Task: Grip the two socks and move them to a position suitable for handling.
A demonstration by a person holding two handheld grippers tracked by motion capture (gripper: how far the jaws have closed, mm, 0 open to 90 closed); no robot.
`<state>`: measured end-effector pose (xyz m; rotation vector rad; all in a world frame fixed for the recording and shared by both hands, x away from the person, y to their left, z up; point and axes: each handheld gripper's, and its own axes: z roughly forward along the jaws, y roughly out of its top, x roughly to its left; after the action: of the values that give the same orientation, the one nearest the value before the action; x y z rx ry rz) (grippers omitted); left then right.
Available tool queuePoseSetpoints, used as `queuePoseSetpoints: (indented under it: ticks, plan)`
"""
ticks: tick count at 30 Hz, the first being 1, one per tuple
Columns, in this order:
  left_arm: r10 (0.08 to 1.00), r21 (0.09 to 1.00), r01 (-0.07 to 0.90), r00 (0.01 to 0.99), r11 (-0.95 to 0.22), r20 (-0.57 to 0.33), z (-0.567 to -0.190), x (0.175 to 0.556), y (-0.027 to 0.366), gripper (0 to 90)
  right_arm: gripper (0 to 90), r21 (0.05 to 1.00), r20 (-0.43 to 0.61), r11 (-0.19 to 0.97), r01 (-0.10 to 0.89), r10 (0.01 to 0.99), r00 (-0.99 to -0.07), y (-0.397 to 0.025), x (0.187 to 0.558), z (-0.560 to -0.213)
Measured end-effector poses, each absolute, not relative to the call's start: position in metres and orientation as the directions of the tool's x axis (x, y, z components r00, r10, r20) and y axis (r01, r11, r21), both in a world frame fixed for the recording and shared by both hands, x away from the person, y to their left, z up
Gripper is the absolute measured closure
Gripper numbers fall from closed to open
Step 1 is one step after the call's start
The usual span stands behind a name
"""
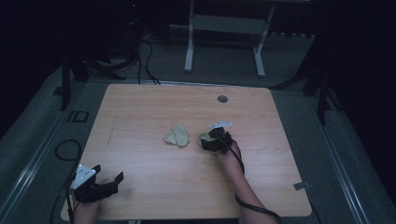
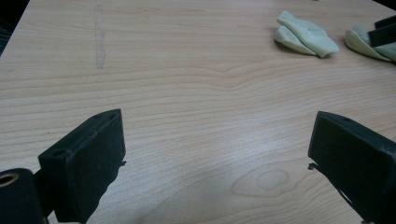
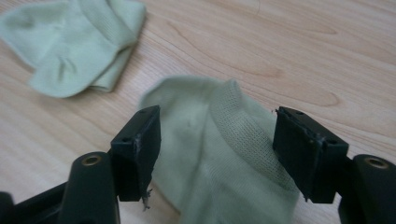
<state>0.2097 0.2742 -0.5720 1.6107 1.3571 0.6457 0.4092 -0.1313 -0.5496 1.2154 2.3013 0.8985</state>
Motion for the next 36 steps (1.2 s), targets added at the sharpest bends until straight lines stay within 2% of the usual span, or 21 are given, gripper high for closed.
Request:
queuePoseSetpoints:
  ticks: [7,12,16,21,36]
  plan:
    - [0.953,0.874,0.485,0.255,0.018,-0.161,-0.572,0.210,0.276,4.1,44.8,0.670,-0.052,0.451,0.590,0.821,-0.569,-0.123,0.408,-0.558]
    - [0.952,0.874,0.486,0.258,0.018,-0.163,-0.572,0.210,0.276,4.1,61.9,0.669,-0.054,0.461,0.583,0.812,-0.581,-0.119,0.405,-0.557]
    - [0.952,0.876,0.482,0.258,0.022,-0.165,-0.571,0.208,0.277,4.1,71.5,0.668,-0.052,0.463,0.582,0.810,-0.584,-0.119,0.406,-0.557]
    - [0.952,0.879,0.477,0.259,0.021,-0.163,-0.570,0.206,0.277,4.1,77.4,0.660,-0.057,0.463,0.592,0.817,-0.574,-0.120,0.408,-0.553]
    - [0.952,0.876,0.481,0.261,0.018,-0.163,-0.569,0.206,0.274,4.1,78.1,0.714,-0.085,0.454,0.534,0.812,-0.577,-0.137,0.380,-0.504]
